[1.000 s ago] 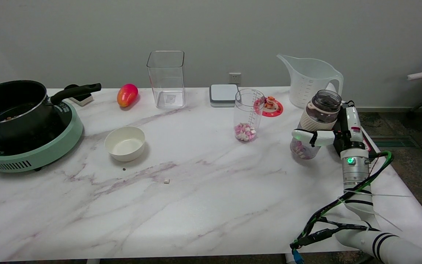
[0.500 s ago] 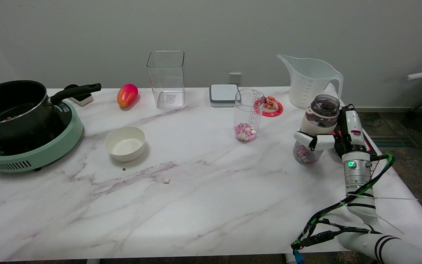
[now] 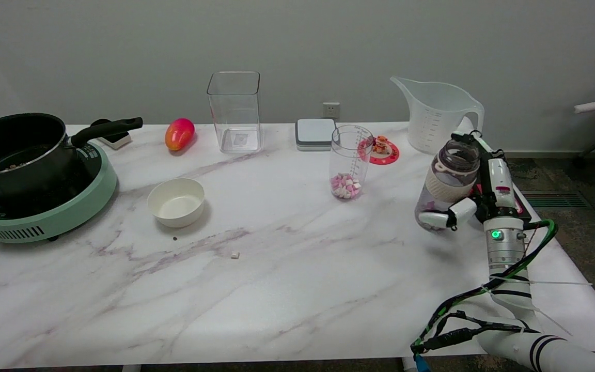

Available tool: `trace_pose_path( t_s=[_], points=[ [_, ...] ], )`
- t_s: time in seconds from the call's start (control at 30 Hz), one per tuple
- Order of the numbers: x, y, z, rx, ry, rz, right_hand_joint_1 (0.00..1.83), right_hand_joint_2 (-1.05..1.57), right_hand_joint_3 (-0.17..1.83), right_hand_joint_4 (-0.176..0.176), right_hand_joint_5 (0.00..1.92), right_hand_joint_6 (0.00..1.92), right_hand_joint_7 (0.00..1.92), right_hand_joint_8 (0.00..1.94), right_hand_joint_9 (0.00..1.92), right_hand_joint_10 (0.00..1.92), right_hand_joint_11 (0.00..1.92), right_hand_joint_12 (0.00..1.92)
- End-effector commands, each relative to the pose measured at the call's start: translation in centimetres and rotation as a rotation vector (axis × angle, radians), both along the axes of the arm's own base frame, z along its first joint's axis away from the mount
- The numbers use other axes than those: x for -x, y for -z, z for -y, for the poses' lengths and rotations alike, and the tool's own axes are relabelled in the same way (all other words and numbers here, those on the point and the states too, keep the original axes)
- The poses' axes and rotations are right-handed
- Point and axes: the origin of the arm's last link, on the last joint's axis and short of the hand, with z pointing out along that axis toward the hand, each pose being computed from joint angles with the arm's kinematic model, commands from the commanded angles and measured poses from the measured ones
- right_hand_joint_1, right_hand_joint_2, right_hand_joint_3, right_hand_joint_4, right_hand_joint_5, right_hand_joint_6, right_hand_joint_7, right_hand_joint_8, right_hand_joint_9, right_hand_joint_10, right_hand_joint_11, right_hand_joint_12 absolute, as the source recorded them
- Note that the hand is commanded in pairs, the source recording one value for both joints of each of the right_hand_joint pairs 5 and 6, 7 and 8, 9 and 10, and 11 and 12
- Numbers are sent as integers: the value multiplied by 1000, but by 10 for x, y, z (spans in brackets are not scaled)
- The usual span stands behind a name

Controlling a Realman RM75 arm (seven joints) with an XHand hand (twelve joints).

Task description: Place the bottle onto the table.

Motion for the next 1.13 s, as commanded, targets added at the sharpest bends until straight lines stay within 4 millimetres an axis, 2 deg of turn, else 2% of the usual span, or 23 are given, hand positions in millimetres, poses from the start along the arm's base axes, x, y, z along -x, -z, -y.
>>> trace_pose_path(
  t_s=[0.03, 0.2, 0.27, 0.4, 0.5, 0.63, 0.7, 0.73, 0.87, 0.9, 0.93, 1.0, 1.13],
  points=[
    [1, 2, -5, 0, -5, 5, 1132, -639, 843, 0, 396, 396, 773, 773, 736, 736, 829, 829],
    [-3, -2, -8, 18, -29, 19, 1120, -662, 797, 0, 370, 370, 743, 743, 715, 715, 808, 808],
    [-10, -9, -12, 35, -52, 23, 1123, -691, 776, 0, 359, 359, 724, 724, 701, 701, 793, 793],
    [-25, -32, -25, 66, -51, 30, 1193, -907, 795, 0, 293, 293, 662, 662, 647, 647, 728, 728],
    [-29, -54, -46, 122, -28, 35, 1221, -987, 794, 0, 264, 264, 606, 606, 585, 585, 689, 689],
    [-43, -84, -88, 278, -119, 82, 1244, -965, 795, 0, 255, 255, 578, 578, 545, 545, 660, 660],
    [-53, -91, -104, 343, -181, 86, 1273, -904, 819, 0, 248, 248, 569, 569, 535, 535, 651, 651],
    [-59, -94, -110, 367, -214, 89, 1288, -881, 894, 0, 243, 243, 565, 565, 533, 533, 647, 647],
    [-94, -95, -118, 392, -388, 113, 1334, -547, 1003, 0, 239, 239, 609, 609, 580, 580, 633, 633],
    [-104, -93, -115, 380, -428, 116, 1335, -433, 974, 0, 263, 263, 716, 716, 635, 635, 661, 661],
    [-111, -91, -113, 374, -450, 112, 1330, -227, 891, 0, 320, 320, 867, 867, 771, 771, 720, 720],
    [-121, -84, -108, 369, -468, 99, 1299, 147, 710, 0, 531, 531, 1110, 1110, 1154, 1154, 955, 955],
    [-120, -73, -96, 347, -465, 155, 1277, 281, 691, 0, 671, 671, 1208, 1208, 1283, 1283, 1138, 1138]
  ],
)
